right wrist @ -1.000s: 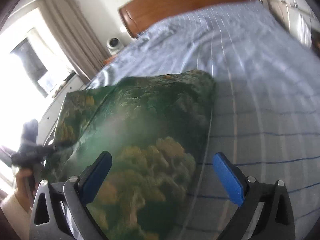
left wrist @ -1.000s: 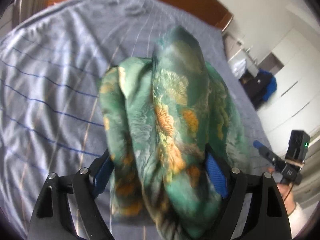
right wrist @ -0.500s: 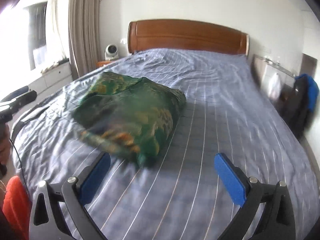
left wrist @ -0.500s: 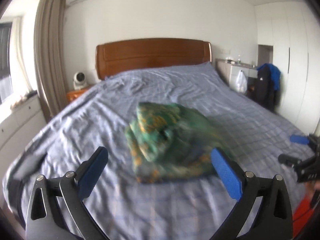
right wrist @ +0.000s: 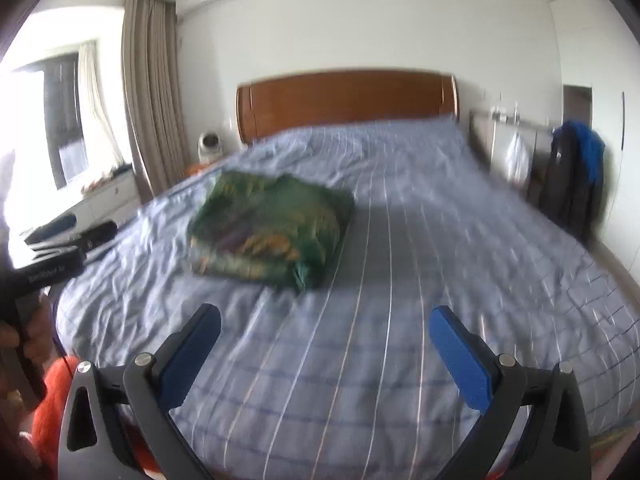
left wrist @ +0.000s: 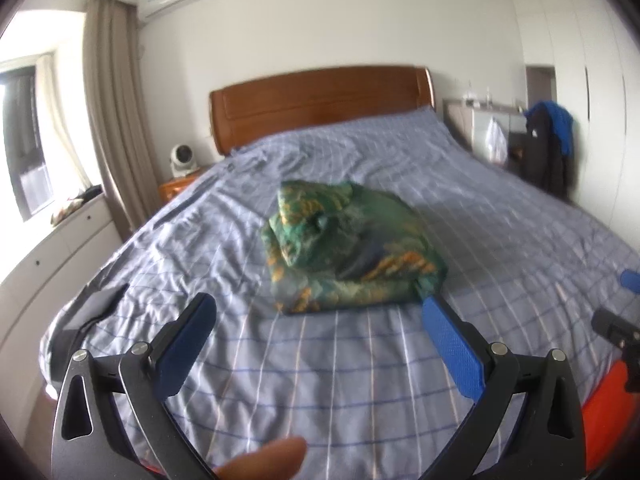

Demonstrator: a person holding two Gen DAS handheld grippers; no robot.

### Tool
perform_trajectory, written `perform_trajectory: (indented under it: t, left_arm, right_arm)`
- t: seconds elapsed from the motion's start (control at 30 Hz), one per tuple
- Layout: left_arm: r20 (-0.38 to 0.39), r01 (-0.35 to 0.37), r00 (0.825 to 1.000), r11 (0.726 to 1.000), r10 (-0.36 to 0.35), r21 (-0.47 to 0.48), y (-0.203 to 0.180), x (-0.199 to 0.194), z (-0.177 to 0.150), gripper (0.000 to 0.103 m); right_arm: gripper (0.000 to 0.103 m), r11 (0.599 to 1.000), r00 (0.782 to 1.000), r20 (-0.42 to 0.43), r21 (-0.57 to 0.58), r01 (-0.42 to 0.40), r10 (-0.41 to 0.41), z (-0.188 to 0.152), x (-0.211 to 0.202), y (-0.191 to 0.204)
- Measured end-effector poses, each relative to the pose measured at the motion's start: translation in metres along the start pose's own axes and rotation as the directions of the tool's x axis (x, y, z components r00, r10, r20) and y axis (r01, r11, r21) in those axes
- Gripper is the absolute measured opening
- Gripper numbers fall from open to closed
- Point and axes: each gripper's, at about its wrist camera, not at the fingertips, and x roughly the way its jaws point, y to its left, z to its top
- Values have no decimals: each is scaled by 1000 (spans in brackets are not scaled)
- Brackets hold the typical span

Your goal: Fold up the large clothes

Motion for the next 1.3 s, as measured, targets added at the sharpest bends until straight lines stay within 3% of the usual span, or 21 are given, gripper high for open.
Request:
perform_trajectory:
  t: [0.1,0.3,0.53,0.93,1.17,1.3]
  left_arm:
    - [-34,-26,999,1000,25,-8,-6,-3,-3,103]
    - [-141,1,990,998,-10,-64,-15,-1,-20,103]
    - [-223,0,975,999,-11,-47,-18,3,-30,103]
    - [-229,-13,974,998,0,-56,-11,3,-29,103]
    - [-266,0,964,998,-15,-56,-9,0,-29,103]
    - [-244,5,970,999,7,50,-11,-10,-15,103]
  right_arm:
    - [103,1000,1000,-17,-4,20,-20,3,3,3]
    - [103,997,994,-103,-63,34,-40,8,17,18]
    - [103,994,986,-156,-99,49,-65,2,23,31]
    - [103,989,985,-167,-142,27,-51,-1,32,47]
    - [103,989,980,-196,-147,16,-45,2,32,54]
    - [103,991,971,-238,-136,-8,-25,7,28,59]
